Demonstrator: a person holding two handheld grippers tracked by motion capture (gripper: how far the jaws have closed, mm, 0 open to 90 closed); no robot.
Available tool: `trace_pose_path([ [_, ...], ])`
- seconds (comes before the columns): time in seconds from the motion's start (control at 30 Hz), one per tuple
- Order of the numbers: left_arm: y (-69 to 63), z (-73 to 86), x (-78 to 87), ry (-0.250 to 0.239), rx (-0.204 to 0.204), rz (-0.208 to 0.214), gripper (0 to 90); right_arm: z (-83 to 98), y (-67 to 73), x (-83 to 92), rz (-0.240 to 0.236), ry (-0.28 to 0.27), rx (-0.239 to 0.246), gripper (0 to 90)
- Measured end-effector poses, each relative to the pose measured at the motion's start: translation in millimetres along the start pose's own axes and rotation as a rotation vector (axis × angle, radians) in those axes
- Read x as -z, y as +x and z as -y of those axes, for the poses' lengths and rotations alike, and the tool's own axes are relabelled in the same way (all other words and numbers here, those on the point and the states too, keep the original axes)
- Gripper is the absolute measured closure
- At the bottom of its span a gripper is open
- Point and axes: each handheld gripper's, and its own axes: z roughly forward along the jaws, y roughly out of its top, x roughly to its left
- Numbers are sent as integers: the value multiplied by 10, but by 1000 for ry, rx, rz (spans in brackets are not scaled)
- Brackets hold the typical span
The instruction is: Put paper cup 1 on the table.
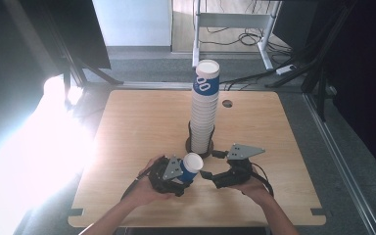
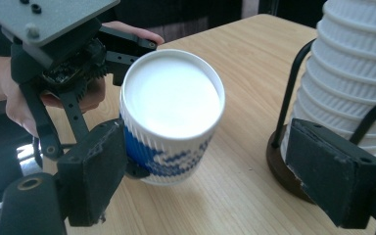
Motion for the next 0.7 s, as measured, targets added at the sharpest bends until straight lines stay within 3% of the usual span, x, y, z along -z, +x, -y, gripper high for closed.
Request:
trace_pose_path([
  [0.33,-50,-25,-92,51,-40,11,217,-22,8,-110,-29,38,-7,138],
  [0.7,-86,-78,-111,55,-65,11,217,-4,35,-288,-66,96,-7,137],
])
